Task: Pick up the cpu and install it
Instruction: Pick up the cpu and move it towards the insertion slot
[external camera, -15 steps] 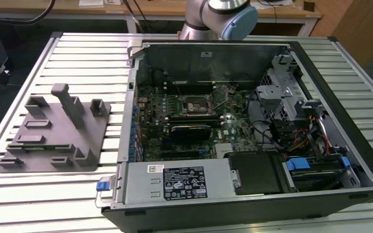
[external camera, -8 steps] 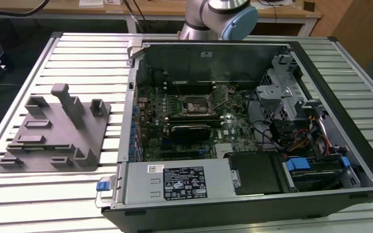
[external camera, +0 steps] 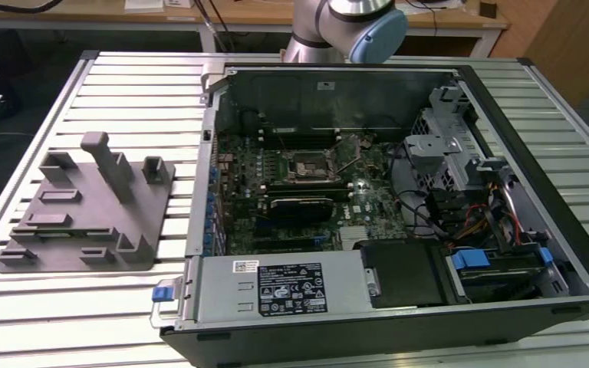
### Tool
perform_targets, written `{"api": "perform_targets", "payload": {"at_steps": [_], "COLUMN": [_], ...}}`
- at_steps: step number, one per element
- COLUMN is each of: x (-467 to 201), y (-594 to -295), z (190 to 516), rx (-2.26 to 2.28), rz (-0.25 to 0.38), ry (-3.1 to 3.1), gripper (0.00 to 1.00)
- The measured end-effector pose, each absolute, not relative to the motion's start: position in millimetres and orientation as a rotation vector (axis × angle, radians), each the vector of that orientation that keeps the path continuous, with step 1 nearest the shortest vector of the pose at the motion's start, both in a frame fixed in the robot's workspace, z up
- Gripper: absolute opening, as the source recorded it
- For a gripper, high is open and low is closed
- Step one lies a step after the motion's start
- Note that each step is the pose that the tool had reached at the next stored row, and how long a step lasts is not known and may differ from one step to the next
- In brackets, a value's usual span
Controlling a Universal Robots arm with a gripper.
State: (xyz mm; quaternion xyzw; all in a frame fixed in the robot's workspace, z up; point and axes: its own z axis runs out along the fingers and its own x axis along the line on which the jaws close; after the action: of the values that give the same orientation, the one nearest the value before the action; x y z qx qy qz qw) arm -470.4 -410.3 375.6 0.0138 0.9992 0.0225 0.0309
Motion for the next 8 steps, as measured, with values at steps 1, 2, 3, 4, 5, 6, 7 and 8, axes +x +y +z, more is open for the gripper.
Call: {"api": "perform_targets", "payload": {"at_steps": [1, 2, 3, 4, 5, 6, 7, 8], "x": [-470, -470, -470, -470, -470, -470, -470, -470], "y": [-410, -410, -410, -410, -410, -410, -410, -410], "z": [377, 379, 380, 382, 383, 385, 387, 388], "rx": [0.043, 0.043, 0.043, 0.043, 0.043, 0.043, 0.043, 0.043], "rz": [0.069, 0.069, 0.069, 0.069, 0.069, 0.069, 0.069, 0.069], "ry": [3.079, 3.079, 3.078, 3.078, 3.078, 3.078, 3.078, 3.078], "gripper": [0.55, 0.55, 0.55, 0.55, 0.55, 0.55, 0.55, 0.55]}}
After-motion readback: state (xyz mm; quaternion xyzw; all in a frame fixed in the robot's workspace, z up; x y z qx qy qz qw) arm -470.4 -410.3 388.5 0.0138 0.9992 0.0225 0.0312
